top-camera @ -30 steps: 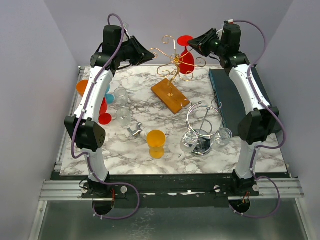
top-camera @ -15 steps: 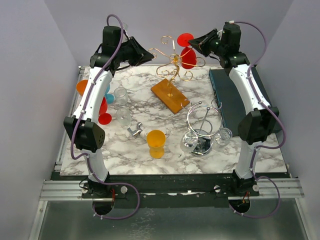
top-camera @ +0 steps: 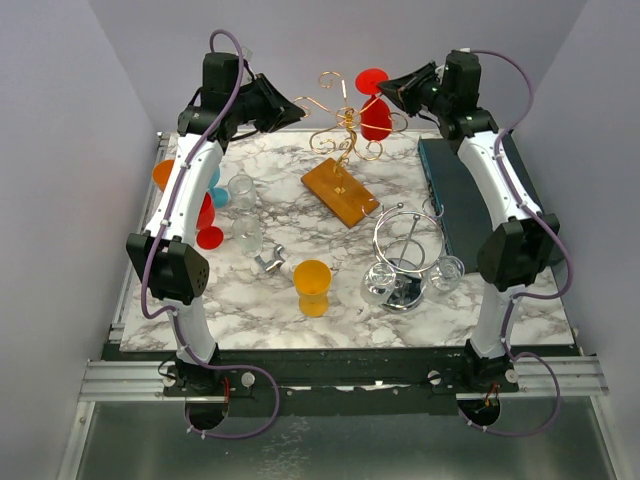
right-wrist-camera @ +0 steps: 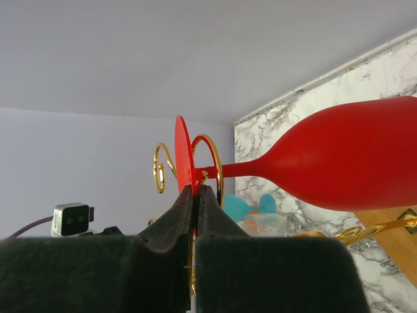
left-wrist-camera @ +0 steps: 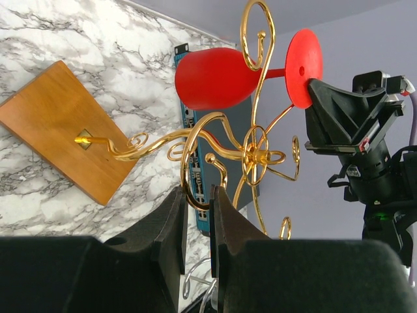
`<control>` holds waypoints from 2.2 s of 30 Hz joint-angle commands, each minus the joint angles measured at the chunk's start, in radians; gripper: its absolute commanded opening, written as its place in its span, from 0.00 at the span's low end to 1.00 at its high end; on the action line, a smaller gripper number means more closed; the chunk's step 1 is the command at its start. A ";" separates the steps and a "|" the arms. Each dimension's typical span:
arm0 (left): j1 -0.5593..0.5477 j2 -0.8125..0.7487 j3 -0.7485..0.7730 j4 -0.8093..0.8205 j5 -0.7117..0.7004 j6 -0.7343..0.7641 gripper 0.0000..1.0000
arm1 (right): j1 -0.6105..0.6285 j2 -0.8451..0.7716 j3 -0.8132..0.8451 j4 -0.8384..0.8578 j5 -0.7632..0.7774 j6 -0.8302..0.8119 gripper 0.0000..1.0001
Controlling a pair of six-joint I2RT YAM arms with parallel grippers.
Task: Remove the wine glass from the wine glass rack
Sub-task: Pick up the wine glass from the wine rack.
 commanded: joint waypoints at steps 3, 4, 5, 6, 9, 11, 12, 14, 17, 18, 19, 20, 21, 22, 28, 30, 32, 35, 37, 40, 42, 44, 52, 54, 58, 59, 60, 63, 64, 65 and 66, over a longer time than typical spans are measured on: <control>-0.001 -0.025 -0.029 -0.086 -0.002 0.063 0.00 | -0.012 -0.055 -0.026 0.059 0.052 0.030 0.00; 0.000 -0.026 -0.030 -0.088 -0.002 0.062 0.00 | -0.013 -0.053 -0.024 0.066 0.056 0.034 0.00; -0.001 -0.027 -0.031 -0.088 -0.003 0.063 0.00 | -0.013 -0.051 -0.023 0.070 0.058 0.039 0.01; 0.001 -0.028 -0.031 -0.088 -0.003 0.064 0.00 | -0.013 -0.050 -0.021 0.078 0.060 0.042 0.00; 0.004 -0.032 -0.032 -0.091 -0.003 0.064 0.00 | -0.013 -0.042 -0.005 0.080 0.070 0.048 0.01; 0.007 -0.032 -0.032 -0.092 -0.003 0.065 0.00 | -0.013 -0.042 -0.002 0.079 0.080 0.049 0.01; 0.008 -0.033 -0.031 -0.092 -0.004 0.064 0.00 | -0.013 -0.044 -0.004 0.077 0.083 0.050 0.00; 0.009 -0.033 -0.030 -0.093 -0.004 0.064 0.00 | -0.013 -0.052 -0.015 0.082 0.086 0.049 0.01; 0.011 -0.028 -0.025 -0.092 -0.003 0.063 0.00 | -0.013 -0.060 -0.029 0.090 0.063 0.048 0.01; 0.010 -0.027 -0.025 -0.093 -0.002 0.061 0.00 | -0.013 -0.061 -0.033 0.093 0.049 0.046 0.01; 0.010 -0.026 -0.023 -0.093 -0.002 0.059 0.00 | -0.013 -0.061 -0.033 0.092 0.030 0.046 0.00; 0.012 -0.023 -0.021 -0.093 -0.002 0.057 0.00 | -0.013 -0.063 -0.034 0.091 0.016 0.047 0.00; 0.012 -0.020 -0.017 -0.093 -0.003 0.054 0.00 | -0.013 -0.065 -0.039 0.089 0.000 0.050 0.01; 0.012 -0.015 -0.013 -0.092 -0.004 0.052 0.00 | -0.013 -0.070 -0.048 0.093 -0.010 0.052 0.00; 0.011 0.005 0.019 -0.092 -0.005 0.038 0.00 | -0.013 -0.108 -0.112 0.114 -0.051 0.063 0.01; 0.012 0.011 0.027 -0.093 -0.003 0.035 0.00 | -0.013 -0.111 -0.122 0.125 -0.075 0.067 0.01; 0.010 0.014 0.033 -0.093 0.001 0.035 0.00 | -0.012 -0.103 -0.114 0.134 -0.097 0.069 0.01; 0.010 0.013 0.033 -0.092 0.003 0.039 0.00 | -0.009 -0.071 -0.071 0.133 -0.142 0.068 0.01; 0.010 0.011 0.032 -0.092 0.002 0.042 0.00 | -0.004 -0.044 -0.032 0.119 -0.163 0.065 0.01; 0.010 0.011 0.031 -0.092 0.007 0.046 0.00 | 0.003 -0.014 0.011 0.112 -0.186 0.064 0.01; 0.011 0.010 0.029 -0.093 0.009 0.049 0.00 | 0.007 0.001 0.033 0.109 -0.195 0.065 0.01; 0.010 0.010 0.027 -0.092 0.012 0.052 0.00 | 0.009 0.020 0.054 0.103 -0.205 0.068 0.00; 0.010 0.006 0.023 -0.093 0.023 0.068 0.00 | 0.016 0.096 0.127 0.113 -0.257 0.097 0.01; 0.010 0.002 0.022 -0.092 0.022 0.074 0.00 | 0.019 0.105 0.134 0.117 -0.253 0.097 0.01; 0.010 -0.002 0.015 -0.093 0.027 0.078 0.00 | 0.023 0.113 0.137 0.140 -0.223 0.096 0.00; 0.009 -0.003 0.014 -0.091 0.027 0.079 0.00 | 0.022 0.116 0.140 0.146 -0.214 0.095 0.00; 0.011 -0.004 0.011 -0.092 0.030 0.082 0.00 | 0.023 0.118 0.141 0.151 -0.202 0.095 0.01; 0.009 -0.007 0.012 -0.093 0.030 0.087 0.00 | 0.023 0.129 0.148 0.173 -0.166 0.106 0.01; 0.011 -0.009 0.011 -0.093 0.031 0.088 0.00 | 0.022 0.133 0.153 0.176 -0.156 0.110 0.00; 0.011 -0.011 0.011 -0.092 0.032 0.090 0.00 | 0.023 0.139 0.158 0.181 -0.145 0.113 0.01; 0.010 -0.013 0.011 -0.093 0.032 0.091 0.00 | 0.023 0.146 0.169 0.180 -0.139 0.117 0.01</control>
